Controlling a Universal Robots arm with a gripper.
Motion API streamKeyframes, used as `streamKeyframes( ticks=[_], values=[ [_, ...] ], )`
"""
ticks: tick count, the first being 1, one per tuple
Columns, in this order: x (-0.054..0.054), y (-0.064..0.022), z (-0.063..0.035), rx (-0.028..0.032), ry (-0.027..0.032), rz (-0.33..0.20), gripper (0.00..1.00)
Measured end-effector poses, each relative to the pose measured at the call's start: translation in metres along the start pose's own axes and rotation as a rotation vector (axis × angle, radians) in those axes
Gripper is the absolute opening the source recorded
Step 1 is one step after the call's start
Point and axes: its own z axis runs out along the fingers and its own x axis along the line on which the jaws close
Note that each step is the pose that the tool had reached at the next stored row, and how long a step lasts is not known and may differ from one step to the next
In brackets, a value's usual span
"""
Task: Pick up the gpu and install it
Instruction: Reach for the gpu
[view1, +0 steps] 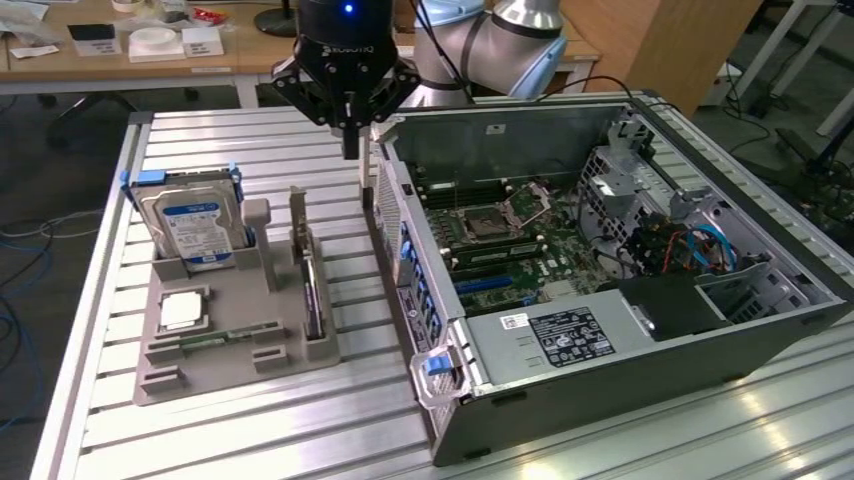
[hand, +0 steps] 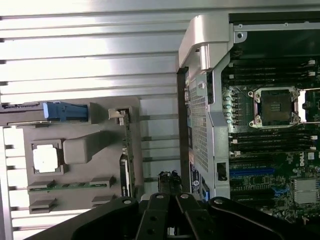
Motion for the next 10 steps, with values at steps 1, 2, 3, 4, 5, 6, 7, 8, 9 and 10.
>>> streamKeyframes(
  ticks=[1,2,3,4,5,6,7,8,9,10],
  values=[
    [0.0009,-0.0001,0.0,0.0,0.0,0.0,0.11],
    [0.0018,-0.0002,0.0,-0.0001,0.0,0.0,0.11],
    [0.0028,-0.0003,0.0,0.0,0.0,0.0,0.11],
    [0.0037,-0.0004,0.0,0.0,0.0,0.0,0.11],
    [0.0047,-0.0005,0.0,-0.0001,-0.0001,0.0,0.11],
    [0.0056,-0.0006,-0.0001,0.0,0.0,0.0,0.11],
    [0.0065,-0.0008,-0.0001,0.0,0.0,0.0,0.11],
    [0.0074,-0.0009,-0.0001,0.0,-0.0001,0.0,0.11],
    [0.0084,-0.001,-0.0001,0.0001,0.0,0.0,0.11],
    [0.0093,-0.0011,-0.0001,0.0,0.0,0.0,0.11]
  ],
)
